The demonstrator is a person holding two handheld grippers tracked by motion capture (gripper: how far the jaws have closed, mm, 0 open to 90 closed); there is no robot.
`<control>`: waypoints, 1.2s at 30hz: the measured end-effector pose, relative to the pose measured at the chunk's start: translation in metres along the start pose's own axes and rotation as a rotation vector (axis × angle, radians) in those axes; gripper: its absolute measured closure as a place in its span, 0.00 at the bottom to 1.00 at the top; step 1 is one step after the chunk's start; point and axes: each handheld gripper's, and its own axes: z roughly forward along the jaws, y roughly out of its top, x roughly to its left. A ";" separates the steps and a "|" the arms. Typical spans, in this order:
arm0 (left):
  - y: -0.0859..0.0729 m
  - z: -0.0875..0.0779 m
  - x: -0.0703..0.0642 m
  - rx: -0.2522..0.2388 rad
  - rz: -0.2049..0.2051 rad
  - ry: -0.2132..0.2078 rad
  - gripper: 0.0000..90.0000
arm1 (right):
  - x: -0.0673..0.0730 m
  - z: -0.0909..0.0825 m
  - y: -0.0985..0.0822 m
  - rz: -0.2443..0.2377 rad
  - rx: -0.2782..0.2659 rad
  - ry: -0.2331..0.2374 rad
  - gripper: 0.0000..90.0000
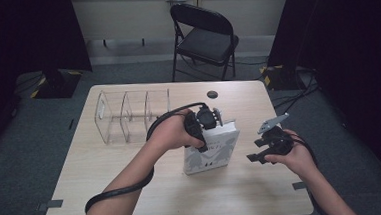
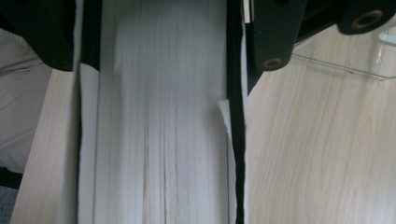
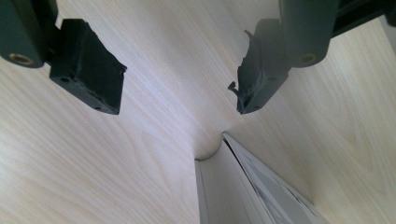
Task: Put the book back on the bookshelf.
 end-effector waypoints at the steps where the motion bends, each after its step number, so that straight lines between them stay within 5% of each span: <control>1: 0.001 0.002 0.000 -0.004 -0.004 0.008 0.52 | 0.000 0.001 -0.002 0.010 -0.002 -0.005 0.32; 9: 0.005 0.010 0.004 -0.019 0.038 -0.005 0.50 | -0.002 0.016 -0.019 0.024 -0.050 -0.014 0.27; 24: 0.008 0.017 0.007 0.004 -0.004 -0.011 0.46 | 0.003 0.058 -0.053 0.078 -0.068 -0.047 0.16; 31: 0.010 0.020 0.005 0.056 -0.003 0.003 0.44 | 0.009 0.069 -0.059 0.042 -0.081 -0.079 0.15; 36: 0.009 0.021 0.006 0.039 -0.023 -0.022 0.44 | 0.011 0.071 -0.063 0.049 -0.120 -0.094 0.15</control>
